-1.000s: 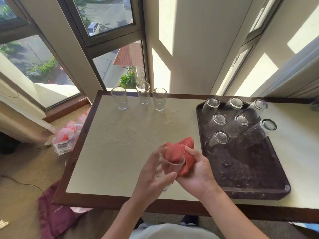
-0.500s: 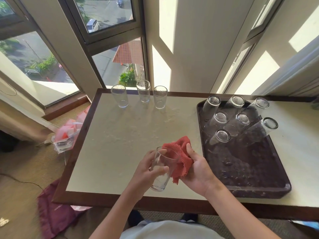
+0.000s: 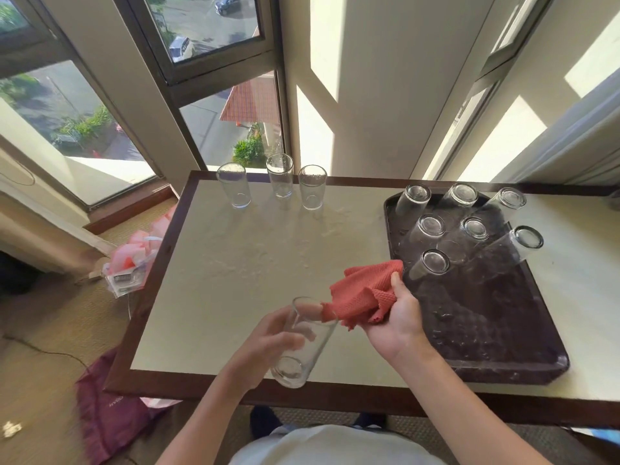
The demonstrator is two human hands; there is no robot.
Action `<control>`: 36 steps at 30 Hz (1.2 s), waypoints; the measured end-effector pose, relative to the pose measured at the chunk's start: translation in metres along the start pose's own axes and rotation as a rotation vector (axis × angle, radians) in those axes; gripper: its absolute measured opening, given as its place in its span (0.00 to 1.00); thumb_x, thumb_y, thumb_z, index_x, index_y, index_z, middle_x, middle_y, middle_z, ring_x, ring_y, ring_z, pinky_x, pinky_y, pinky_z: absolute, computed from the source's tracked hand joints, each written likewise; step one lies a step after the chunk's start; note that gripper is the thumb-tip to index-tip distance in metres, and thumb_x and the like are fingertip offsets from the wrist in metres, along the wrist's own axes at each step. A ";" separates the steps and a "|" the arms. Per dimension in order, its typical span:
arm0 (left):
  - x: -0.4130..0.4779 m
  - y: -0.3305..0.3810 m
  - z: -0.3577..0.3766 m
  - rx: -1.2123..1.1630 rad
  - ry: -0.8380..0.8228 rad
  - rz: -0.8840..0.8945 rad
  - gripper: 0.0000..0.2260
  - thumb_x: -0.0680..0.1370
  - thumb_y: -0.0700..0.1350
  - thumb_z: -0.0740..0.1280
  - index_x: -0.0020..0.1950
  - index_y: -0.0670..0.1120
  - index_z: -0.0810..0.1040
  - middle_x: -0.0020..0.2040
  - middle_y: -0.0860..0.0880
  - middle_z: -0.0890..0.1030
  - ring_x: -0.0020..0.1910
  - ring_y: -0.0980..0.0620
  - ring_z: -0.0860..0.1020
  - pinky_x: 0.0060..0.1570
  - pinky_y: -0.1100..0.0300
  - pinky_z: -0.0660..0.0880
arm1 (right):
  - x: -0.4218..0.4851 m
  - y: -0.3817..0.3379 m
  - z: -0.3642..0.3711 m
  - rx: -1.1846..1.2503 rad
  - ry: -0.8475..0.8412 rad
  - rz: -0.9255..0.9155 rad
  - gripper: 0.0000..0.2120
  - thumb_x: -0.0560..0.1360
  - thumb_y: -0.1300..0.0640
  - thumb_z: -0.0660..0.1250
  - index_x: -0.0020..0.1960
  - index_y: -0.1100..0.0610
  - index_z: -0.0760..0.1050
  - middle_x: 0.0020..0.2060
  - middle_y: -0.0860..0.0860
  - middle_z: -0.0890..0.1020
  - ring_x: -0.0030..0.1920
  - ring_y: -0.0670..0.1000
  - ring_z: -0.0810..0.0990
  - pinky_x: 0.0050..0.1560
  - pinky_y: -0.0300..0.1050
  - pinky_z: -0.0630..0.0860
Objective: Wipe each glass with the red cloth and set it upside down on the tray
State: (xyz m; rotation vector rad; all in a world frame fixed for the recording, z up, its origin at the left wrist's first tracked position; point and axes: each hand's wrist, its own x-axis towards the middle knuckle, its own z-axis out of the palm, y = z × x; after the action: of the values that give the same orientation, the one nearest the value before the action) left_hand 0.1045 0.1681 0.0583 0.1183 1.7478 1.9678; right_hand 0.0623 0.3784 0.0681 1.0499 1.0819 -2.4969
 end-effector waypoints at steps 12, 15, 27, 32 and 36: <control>0.033 0.039 0.034 -0.503 0.526 -0.179 0.25 0.66 0.52 0.67 0.60 0.43 0.79 0.48 0.45 0.82 0.36 0.52 0.77 0.35 0.59 0.69 | -0.024 0.004 -0.011 -0.697 -0.537 -0.493 0.23 0.81 0.53 0.59 0.76 0.50 0.63 0.56 0.47 0.84 0.32 0.55 0.69 0.23 0.41 0.66; 0.035 0.040 0.060 -0.477 0.465 -0.230 0.13 0.76 0.51 0.62 0.42 0.45 0.83 0.37 0.47 0.80 0.32 0.51 0.78 0.30 0.62 0.72 | -0.030 0.028 0.001 -0.873 -0.505 -0.653 0.24 0.81 0.47 0.58 0.76 0.42 0.58 0.69 0.43 0.75 0.58 0.48 0.80 0.56 0.45 0.79; 0.036 0.025 0.070 -0.595 0.405 -0.135 0.28 0.71 0.64 0.69 0.64 0.47 0.81 0.57 0.43 0.83 0.55 0.44 0.82 0.52 0.46 0.78 | -0.015 0.018 0.023 -0.908 -0.481 -0.541 0.21 0.77 0.35 0.59 0.69 0.26 0.62 0.57 0.36 0.79 0.54 0.39 0.79 0.52 0.42 0.76; 0.044 0.034 0.067 -0.390 0.519 -0.096 0.32 0.71 0.68 0.64 0.63 0.45 0.79 0.55 0.43 0.84 0.52 0.46 0.84 0.42 0.57 0.79 | -0.031 0.025 0.019 -1.068 -0.368 -0.729 0.24 0.80 0.43 0.59 0.73 0.31 0.56 0.70 0.39 0.71 0.66 0.32 0.70 0.65 0.32 0.69; 0.045 0.036 0.058 -0.386 0.560 -0.120 0.24 0.76 0.66 0.65 0.61 0.49 0.77 0.56 0.40 0.83 0.48 0.45 0.83 0.40 0.56 0.79 | -0.041 0.046 0.010 -1.249 -0.389 -1.007 0.28 0.79 0.35 0.52 0.77 0.35 0.48 0.79 0.46 0.56 0.76 0.41 0.59 0.71 0.36 0.65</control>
State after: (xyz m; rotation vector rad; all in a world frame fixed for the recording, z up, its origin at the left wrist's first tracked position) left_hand 0.0763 0.2374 0.0908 -0.7137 1.5836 2.3472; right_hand 0.1072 0.3363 0.0759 -0.4279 2.7899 -1.5638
